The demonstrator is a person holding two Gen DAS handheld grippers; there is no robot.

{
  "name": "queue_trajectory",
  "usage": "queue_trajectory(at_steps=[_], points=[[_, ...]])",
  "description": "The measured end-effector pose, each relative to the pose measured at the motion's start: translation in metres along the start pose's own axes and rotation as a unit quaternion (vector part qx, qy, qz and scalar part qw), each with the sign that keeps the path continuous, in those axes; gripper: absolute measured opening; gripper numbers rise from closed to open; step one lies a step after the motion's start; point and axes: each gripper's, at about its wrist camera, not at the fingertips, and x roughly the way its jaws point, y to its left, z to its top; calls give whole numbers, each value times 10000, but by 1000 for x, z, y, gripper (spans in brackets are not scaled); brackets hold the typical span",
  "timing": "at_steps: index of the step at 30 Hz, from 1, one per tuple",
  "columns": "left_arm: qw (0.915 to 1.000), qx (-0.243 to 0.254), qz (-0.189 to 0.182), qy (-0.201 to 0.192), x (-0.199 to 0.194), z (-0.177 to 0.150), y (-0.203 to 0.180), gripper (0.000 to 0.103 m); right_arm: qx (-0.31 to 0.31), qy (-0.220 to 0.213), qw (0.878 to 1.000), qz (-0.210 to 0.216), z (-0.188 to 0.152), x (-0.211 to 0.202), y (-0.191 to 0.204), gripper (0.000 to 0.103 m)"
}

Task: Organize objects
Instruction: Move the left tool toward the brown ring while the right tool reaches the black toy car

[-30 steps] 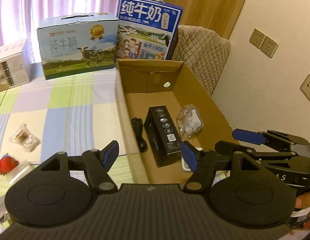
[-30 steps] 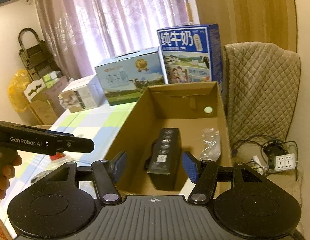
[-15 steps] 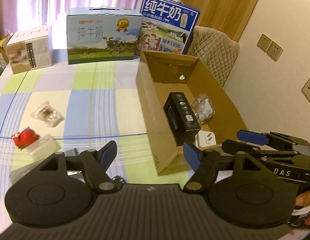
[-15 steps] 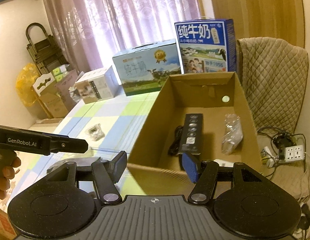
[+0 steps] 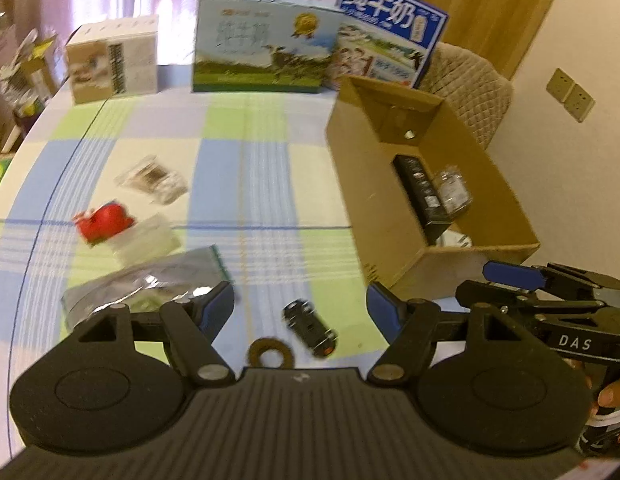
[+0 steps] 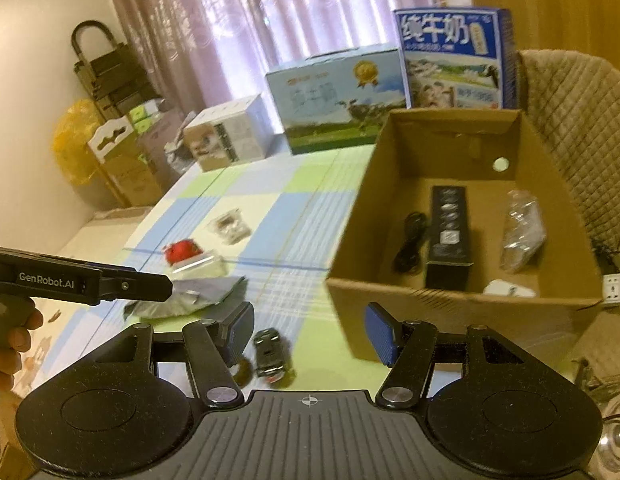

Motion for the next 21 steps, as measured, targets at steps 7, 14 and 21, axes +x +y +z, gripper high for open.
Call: queue_trajectory(at_steps=[7, 14, 21], points=[[9991, -212, 317, 172, -1, -26, 33, 69, -164, 368, 9991, 127, -15, 29, 20, 58], [9966, -457, 543, 419, 3, -51, 63, 69, -320, 727, 9967, 151, -32, 57, 34, 58], [9953, -484, 584, 600, 14, -62, 75, 69, -531, 952, 9940, 69, -44, 79, 43, 58]])
